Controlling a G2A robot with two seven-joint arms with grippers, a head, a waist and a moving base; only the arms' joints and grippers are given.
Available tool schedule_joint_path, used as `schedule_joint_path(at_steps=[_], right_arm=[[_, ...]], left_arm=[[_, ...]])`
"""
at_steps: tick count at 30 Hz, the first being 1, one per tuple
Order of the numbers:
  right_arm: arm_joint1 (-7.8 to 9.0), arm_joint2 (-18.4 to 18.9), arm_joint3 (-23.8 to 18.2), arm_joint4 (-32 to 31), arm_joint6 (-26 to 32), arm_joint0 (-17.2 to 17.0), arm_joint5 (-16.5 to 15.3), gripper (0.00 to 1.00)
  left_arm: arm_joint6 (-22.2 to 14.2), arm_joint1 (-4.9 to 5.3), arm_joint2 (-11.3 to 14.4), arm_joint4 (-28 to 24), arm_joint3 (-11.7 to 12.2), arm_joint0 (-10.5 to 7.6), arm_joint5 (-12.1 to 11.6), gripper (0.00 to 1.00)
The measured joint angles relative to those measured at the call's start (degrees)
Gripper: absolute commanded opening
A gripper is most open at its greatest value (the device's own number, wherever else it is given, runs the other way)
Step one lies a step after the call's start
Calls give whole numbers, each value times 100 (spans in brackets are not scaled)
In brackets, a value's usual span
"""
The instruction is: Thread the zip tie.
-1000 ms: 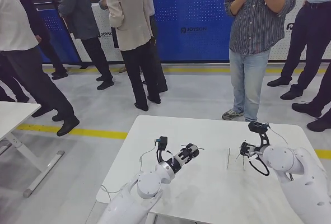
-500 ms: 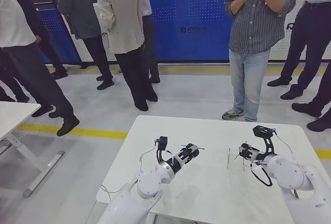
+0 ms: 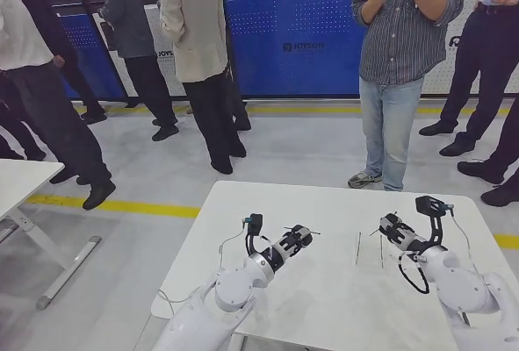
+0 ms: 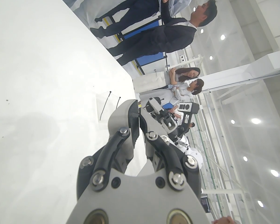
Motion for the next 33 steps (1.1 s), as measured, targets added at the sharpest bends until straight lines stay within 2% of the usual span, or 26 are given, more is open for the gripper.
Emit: schedule_joint_path(at_steps=[3, 9, 11, 14, 16, 19, 21, 29, 33], right_arm=[[11, 30, -88, 24, -53, -157, -202, 0], [11, 23, -83, 13, -43, -149, -192, 0], [10, 23, -83, 13, -43, -149, -192, 0], [10, 23, -83, 14, -43, -149, -192, 0], [10, 23, -83, 14, -43, -149, -192, 0], [10, 23, -84, 14, -43, -149, -192, 0], [11, 23, -84, 14, -43, -149, -192, 0], [9, 22, -89, 15, -59, -158, -195, 0], [-40, -38, -250, 173, -759, -373, -331, 0]], left_arm=[[0, 0, 0, 0, 0, 0, 0, 0], [5, 0, 6, 11, -1, -2, -1, 0], [90, -9, 79, 173, -5, -30, -8, 0], [361, -65, 354, 556, 67, -176, 9, 0], [536, -122, 590, 763, 213, -320, 31, 0], [794, -224, 900, 945, 579, -600, 115, 0], [889, -259, 989, 952, 738, -701, 142, 0], [882, -256, 981, 944, 724, -691, 139, 0], [882, -256, 981, 944, 725, -691, 139, 0]])
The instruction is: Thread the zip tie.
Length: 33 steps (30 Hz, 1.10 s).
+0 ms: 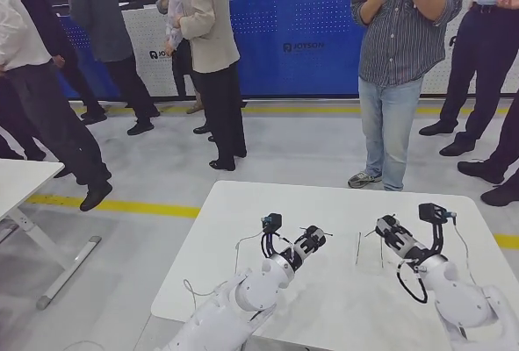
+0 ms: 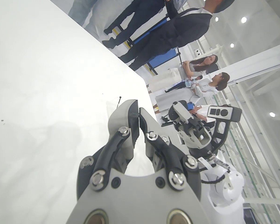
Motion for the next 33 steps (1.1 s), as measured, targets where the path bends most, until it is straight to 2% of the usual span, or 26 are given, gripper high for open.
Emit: schedule_joint_path(at_steps=[4, 7, 17, 20, 24, 30, 32, 33], right_arm=[[-54, -110, -184, 88, -638, -186, -40, 0], [-110, -357, -136, -141, -957, -140, 154, 0], [-117, -399, -96, -187, -946, -107, 209, 0], [-117, -400, -96, -187, -946, -106, 209, 0], [-117, -400, -96, -187, -946, -106, 209, 0], [-121, -410, -80, -189, -954, -119, 207, 0], [-134, -449, -11, -183, -947, -104, 207, 0], [-147, -478, 45, -164, -936, -70, 208, 0]], left_arm=[[0, 0, 0, 0, 0, 0, 0, 0], [0, 0, 0, 0, 0, 0, 0, 0], [-19, 2, 8, 93, 8, 4, -38, 0], [-93, -22, 79, 167, 59, -59, -58, 0], [35, -94, 169, -27, 157, -158, -102, 0], [43, -95, 168, -31, 158, -158, -105, 0], [-7, -98, 152, -99, 149, -141, -145, 0], [-142, -100, 115, -273, 148, -131, -230, 0]])
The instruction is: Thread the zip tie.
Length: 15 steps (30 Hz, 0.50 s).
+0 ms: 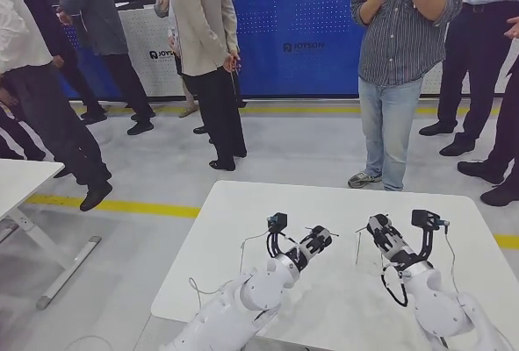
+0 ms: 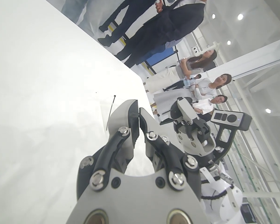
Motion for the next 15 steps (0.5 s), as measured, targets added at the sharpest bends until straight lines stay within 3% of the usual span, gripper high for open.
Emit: schedule_joint_path(at_steps=[6, 9, 15], right_arm=[[-37, 17, 98, 143, -122, 27, -40, 0], [-35, 70, 65, 171, -141, -13, -42, 0], [-35, 67, 66, 170, -137, -11, -41, 0]], left_arm=[[-696, 3, -216, -795, 274, -84, -307, 0], [-599, -8, -244, -809, 395, -155, -339, 0], [-600, -7, -241, -778, 390, -152, -337, 0]])
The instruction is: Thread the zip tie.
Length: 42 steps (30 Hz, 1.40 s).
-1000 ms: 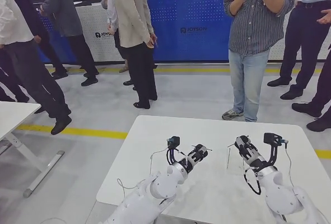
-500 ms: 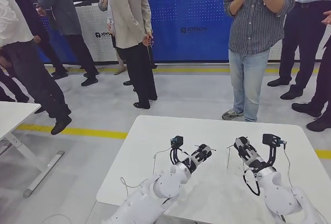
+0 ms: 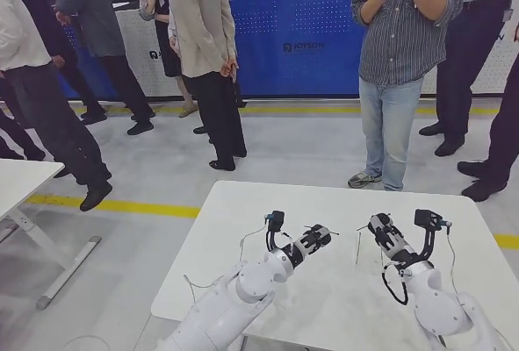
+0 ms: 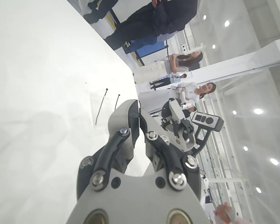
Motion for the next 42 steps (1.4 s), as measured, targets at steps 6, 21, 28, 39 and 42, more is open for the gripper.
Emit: schedule_joint_path(at_steps=[6, 21, 28, 39, 42], right_arm=[[-30, -128, 0, -186, -129, -9, 80, 0], [-97, -390, 107, -356, -266, 56, 163, 0], [-212, -671, 422, -252, -509, 187, 85, 0], [-220, -672, 443, -220, -537, 186, 69, 0], [-231, -658, 432, -239, -549, 153, 70, 0]], left_arm=[[378, -19, 145, 555, 25, 48, -97, 0], [477, -34, 183, 604, 29, 74, -146, 0], [478, -34, 183, 604, 29, 74, -146, 0], [478, -34, 183, 604, 29, 74, -146, 0], [478, -34, 183, 604, 29, 74, -146, 0]])
